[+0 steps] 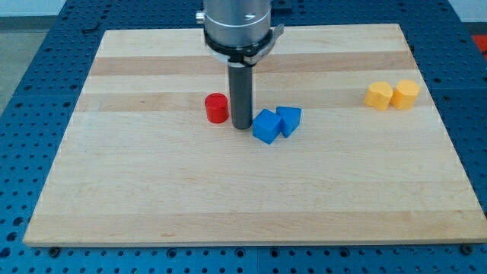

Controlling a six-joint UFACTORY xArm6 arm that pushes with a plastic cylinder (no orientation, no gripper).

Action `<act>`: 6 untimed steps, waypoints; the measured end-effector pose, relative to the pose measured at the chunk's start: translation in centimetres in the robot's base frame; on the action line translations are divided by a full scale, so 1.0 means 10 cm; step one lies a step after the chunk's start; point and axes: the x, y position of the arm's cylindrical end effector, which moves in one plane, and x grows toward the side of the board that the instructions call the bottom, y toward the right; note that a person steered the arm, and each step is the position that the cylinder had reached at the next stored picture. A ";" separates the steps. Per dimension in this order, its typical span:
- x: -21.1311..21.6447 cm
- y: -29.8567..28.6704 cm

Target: Move red circle towards green circle

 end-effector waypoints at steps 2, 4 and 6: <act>-0.29 -0.47; -0.77 -0.64; -0.58 -0.93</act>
